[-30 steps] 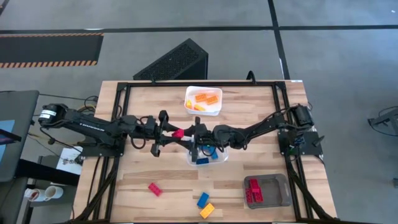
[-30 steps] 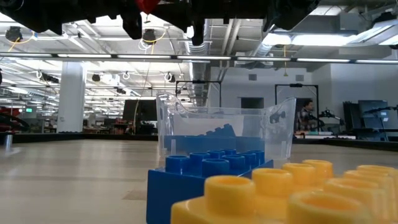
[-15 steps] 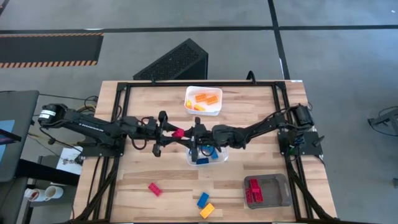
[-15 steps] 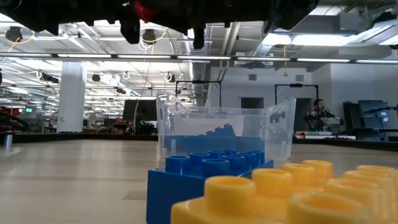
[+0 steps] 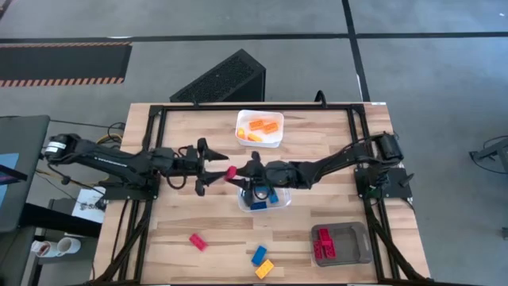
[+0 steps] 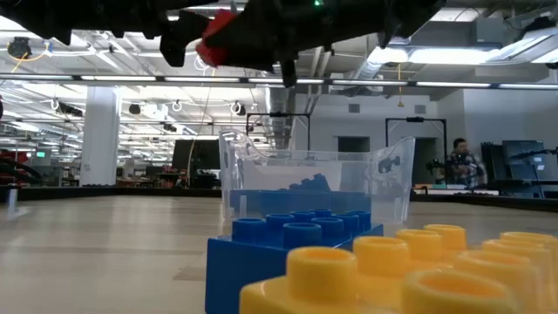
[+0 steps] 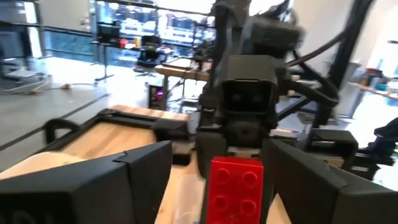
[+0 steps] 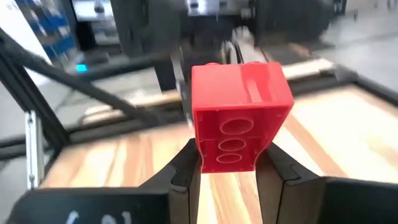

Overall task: Sort & place blocks by color
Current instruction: Put the red game piece into the black bin

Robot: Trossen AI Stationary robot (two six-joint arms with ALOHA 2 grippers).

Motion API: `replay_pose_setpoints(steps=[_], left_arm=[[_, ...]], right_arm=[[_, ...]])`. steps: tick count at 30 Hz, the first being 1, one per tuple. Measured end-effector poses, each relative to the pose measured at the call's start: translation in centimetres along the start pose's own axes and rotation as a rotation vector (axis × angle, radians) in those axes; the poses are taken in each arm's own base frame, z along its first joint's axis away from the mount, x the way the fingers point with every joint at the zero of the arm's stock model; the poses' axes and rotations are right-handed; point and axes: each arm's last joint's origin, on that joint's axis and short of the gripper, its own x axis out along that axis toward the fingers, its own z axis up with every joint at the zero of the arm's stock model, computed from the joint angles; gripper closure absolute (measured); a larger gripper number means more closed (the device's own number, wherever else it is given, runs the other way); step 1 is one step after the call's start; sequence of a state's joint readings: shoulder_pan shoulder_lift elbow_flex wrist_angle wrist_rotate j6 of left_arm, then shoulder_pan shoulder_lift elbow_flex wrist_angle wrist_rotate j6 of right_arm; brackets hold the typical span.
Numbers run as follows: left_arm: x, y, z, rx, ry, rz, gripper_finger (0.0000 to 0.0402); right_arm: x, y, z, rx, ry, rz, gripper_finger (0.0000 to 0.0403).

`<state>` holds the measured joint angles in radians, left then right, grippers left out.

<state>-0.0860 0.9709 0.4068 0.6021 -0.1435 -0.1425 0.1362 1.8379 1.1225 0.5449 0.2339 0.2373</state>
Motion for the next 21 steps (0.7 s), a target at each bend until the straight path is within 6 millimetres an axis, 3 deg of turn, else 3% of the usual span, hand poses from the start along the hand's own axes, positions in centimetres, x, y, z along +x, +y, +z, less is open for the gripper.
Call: replay_pose_setpoints(steps=[4, 9, 15, 21], left_arm=[[-0.7, 0.2, 0.4, 0.003, 0.007, 0.058, 0.0134], [-1.0, 0.3, 0.4, -0.004, 0.018, 0.066, 0.0123], [-0.9, 0.3, 0.1, -0.018, 0.045, 0.070, 0.0123], [-0.9, 0.3, 0.1, -0.026, 0.045, 0.070, 0.0122]], right_arm=[[-2.0, 0.0, 0.7, -0.001, 0.169, -0.039, 0.0295], [-6.2, 1.3, 1.9, 0.022, 0.365, -0.058, 0.0294], [-12.7, 3.9, 2.2, 0.137, 0.609, -0.084, 0.0294], [-18.4, 7.7, 0.9, 0.292, 0.835, -0.069, 0.0294]])
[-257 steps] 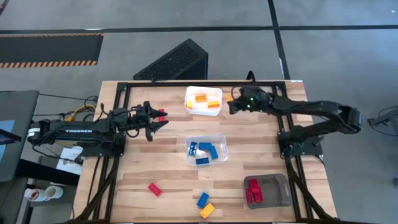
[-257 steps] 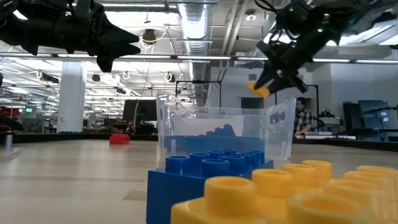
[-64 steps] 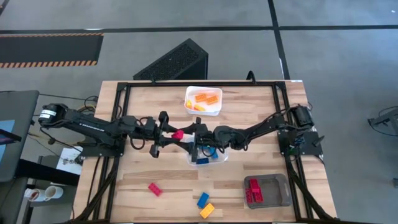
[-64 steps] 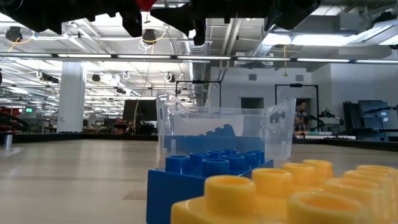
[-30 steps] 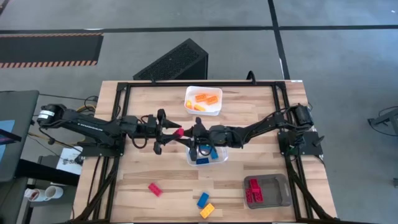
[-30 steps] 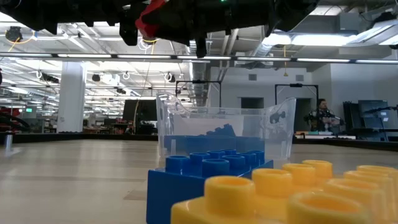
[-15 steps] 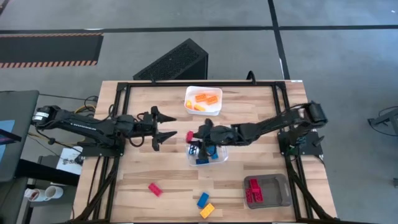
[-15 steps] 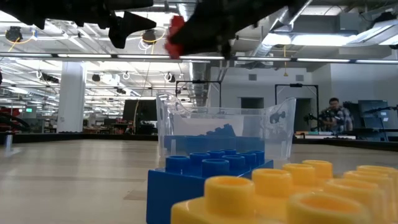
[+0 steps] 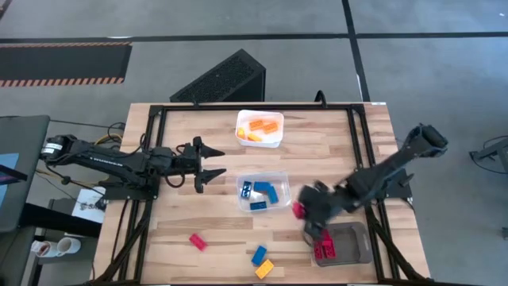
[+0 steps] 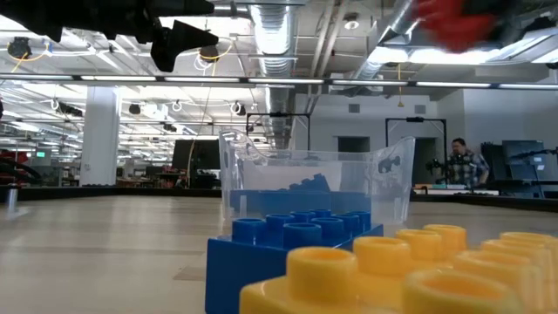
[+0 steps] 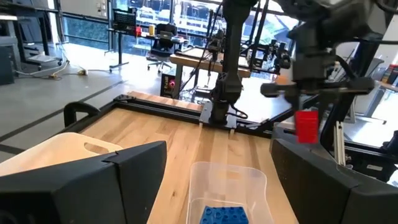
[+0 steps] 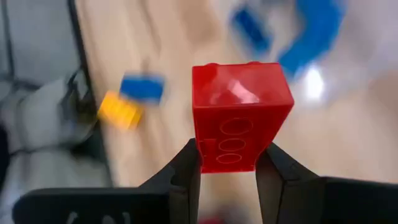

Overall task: Sort & place blocks by color
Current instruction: Put the red game piece into the black bin, then put the yellow game piece into the white bin

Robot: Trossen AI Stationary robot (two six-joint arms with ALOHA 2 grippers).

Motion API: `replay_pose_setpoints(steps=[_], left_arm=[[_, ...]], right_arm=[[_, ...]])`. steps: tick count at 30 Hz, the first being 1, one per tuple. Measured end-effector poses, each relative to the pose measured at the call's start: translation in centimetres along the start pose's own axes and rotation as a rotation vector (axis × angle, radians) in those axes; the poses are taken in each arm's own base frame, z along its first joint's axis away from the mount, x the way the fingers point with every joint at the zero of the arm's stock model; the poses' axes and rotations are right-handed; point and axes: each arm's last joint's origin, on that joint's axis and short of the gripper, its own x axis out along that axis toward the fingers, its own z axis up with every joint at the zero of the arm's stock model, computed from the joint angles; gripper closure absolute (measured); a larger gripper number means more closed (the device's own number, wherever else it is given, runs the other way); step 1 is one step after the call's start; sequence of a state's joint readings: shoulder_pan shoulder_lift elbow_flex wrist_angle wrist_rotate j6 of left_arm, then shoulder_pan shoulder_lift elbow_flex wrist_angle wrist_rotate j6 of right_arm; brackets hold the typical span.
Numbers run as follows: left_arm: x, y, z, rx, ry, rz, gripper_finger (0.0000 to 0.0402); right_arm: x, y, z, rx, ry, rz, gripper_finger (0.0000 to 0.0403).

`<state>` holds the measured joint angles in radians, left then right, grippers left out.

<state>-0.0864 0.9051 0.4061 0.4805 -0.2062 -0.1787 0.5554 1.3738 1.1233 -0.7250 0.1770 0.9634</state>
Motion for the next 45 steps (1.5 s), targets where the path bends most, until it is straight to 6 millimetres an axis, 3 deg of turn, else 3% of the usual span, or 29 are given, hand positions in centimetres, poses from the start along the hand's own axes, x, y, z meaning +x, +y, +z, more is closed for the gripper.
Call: replay_pose_setpoints(steps=[6, 10, 15, 20, 28, 31, 37, 45], left_arm=[[0.0, 0.0, 0.0, 0.001, 0.003, 0.001, 0.0122], [0.0, 0.0, 0.0, 0.001, 0.003, 0.001, 0.0122], [0.0, 0.0, 0.0, 0.001, 0.004, 0.001, 0.0122], [0.0, 0.0, 0.0, 0.012, 0.004, 0.001, 0.0122], [0.0, 0.0, 0.0, 0.018, 0.005, 0.001, 0.0122], [0.0, 0.0, -0.1, 0.018, 0.005, 0.001, 0.0122], [0.0, 0.0, -0.2, 0.020, 0.016, 0.003, 0.0122], [0.0, 0.1, -0.8, 0.022, 0.080, 0.014, 0.0122]], right_arm=[[-0.8, 1.9, -4.8, 0.206, 0.194, -0.002, 0.0274], [-0.3, 3.0, -7.2, 0.234, 0.260, -0.026, 0.0243], [0.9, 3.1, -8.5, 0.315, 0.339, -0.108, 0.0175], [1.4, 2.7, -8.4, 0.330, 0.396, -0.148, 0.0122], [0.5, 1.6, -5.7, 0.294, 0.297, -0.099, 0.0110], [0.0, 1.1, -4.0, 0.175, 0.104, -0.095, 0.0112], [-0.1, 1.5, 0.4, -0.146, -0.490, -0.214, 0.0112], [0.9, 3.1, 6.2, -0.442, -0.821, -0.230, 0.0112]])
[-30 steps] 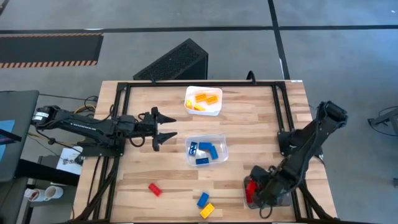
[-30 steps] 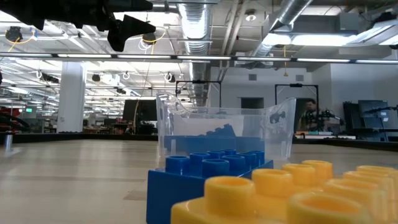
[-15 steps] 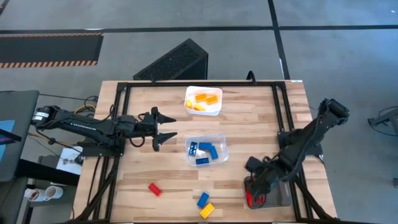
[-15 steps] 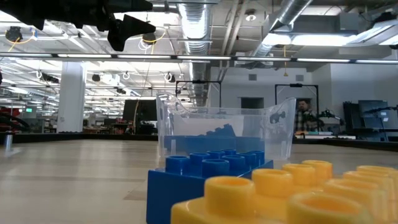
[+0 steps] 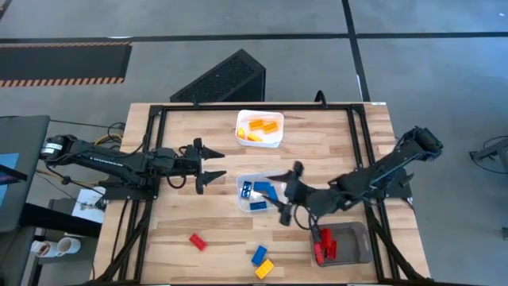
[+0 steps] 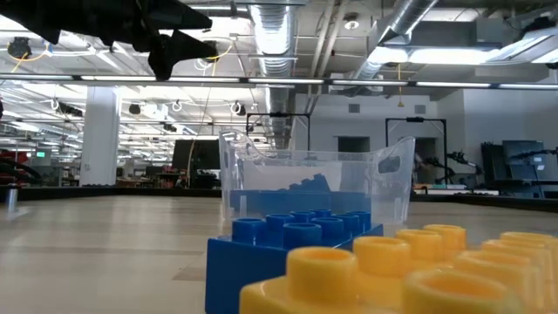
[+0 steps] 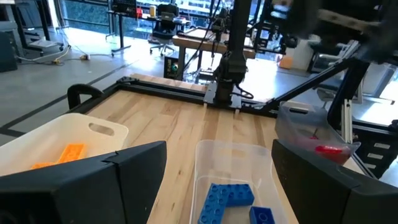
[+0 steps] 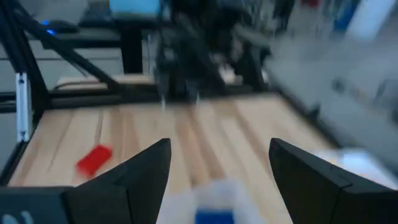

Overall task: Sort & place blocks by color
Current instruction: Put the yellow game piece into the white bin

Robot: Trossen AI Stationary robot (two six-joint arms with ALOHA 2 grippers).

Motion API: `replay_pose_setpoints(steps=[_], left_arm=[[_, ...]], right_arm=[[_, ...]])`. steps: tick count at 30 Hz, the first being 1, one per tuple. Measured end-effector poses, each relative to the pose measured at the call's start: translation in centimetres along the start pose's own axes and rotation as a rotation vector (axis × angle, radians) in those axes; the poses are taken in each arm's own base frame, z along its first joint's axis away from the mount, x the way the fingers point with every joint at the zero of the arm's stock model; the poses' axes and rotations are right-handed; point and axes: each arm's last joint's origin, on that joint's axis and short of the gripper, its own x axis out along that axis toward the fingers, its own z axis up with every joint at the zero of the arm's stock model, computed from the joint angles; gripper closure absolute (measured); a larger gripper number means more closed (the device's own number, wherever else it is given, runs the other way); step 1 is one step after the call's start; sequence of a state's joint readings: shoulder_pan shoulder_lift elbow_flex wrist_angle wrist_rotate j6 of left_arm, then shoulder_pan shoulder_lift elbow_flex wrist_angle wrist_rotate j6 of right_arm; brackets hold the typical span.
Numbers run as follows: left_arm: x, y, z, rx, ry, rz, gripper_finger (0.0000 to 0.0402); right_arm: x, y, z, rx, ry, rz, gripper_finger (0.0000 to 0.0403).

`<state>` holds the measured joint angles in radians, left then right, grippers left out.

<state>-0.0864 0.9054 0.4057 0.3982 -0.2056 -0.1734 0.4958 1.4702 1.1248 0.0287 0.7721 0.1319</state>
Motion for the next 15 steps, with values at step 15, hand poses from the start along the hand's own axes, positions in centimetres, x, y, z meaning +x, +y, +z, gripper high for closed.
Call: replay_pose_setpoints(steps=[15], left_arm=[[-0.1, -0.4, -0.5, -0.071, 0.051, -0.038, 0.0123]], right_arm=[[6.4, 0.1, -2.5, -0.035, -0.014, 0.187, 0.0113]])
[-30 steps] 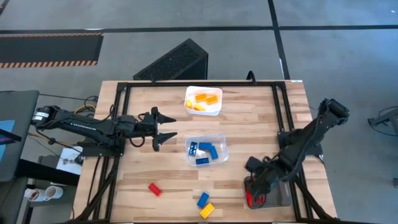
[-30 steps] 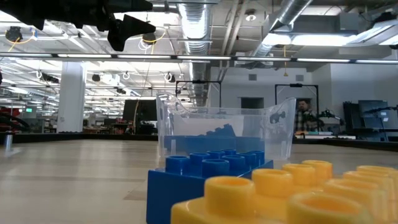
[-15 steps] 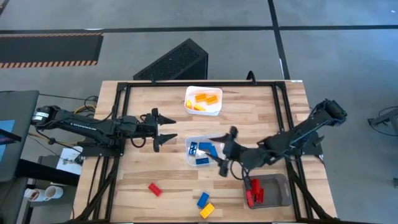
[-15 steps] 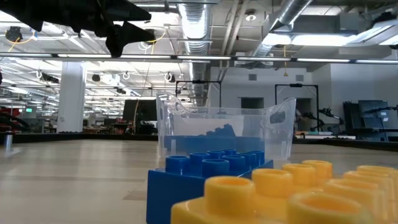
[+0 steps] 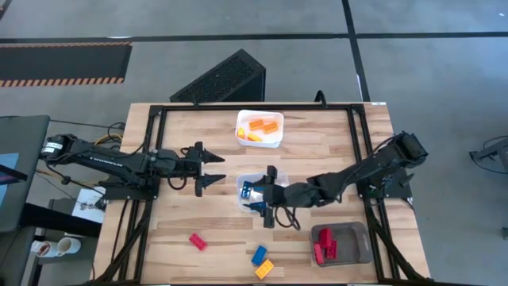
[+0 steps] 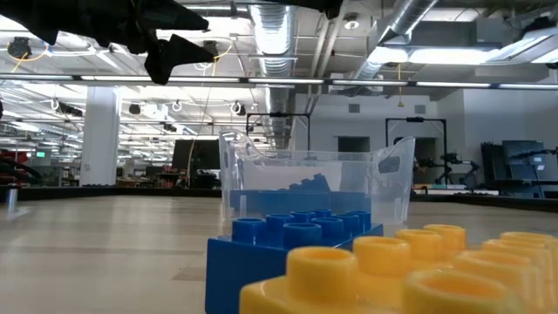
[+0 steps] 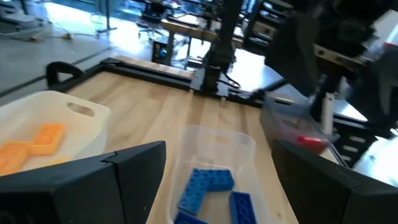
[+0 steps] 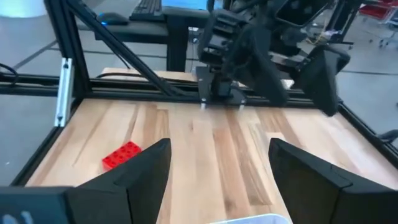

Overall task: Sort & place blocks by color
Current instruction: Put the yellow game piece into the white bin

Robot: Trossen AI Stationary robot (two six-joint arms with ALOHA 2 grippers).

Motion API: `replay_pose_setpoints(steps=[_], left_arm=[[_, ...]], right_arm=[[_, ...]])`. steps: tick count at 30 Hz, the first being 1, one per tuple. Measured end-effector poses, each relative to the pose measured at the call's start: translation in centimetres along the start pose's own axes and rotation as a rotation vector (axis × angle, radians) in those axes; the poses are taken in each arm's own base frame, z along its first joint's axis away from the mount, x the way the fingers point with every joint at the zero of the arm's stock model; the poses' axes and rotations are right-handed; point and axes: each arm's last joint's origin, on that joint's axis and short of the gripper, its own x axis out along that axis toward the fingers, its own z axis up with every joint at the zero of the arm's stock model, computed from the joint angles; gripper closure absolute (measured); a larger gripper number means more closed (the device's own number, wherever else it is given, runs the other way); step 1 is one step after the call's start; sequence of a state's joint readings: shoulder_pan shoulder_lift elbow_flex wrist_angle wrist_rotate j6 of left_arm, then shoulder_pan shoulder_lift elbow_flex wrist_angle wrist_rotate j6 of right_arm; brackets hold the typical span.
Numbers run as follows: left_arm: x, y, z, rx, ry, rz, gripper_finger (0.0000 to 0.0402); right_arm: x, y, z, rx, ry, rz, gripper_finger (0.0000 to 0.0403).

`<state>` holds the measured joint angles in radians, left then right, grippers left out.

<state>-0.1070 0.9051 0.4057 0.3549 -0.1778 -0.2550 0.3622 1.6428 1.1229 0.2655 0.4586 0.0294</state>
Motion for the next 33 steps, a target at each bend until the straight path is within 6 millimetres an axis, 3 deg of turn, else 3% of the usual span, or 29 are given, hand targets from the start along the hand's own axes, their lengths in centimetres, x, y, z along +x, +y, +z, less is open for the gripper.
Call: replay_pose_setpoints(steps=[33], left_arm=[[-0.06, -0.39, -0.09, 0.009, 0.009, -0.041, 0.0123]], right_arm=[[0.23, -0.50, 0.07, 0.058, -0.003, 0.001, 0.0113]])
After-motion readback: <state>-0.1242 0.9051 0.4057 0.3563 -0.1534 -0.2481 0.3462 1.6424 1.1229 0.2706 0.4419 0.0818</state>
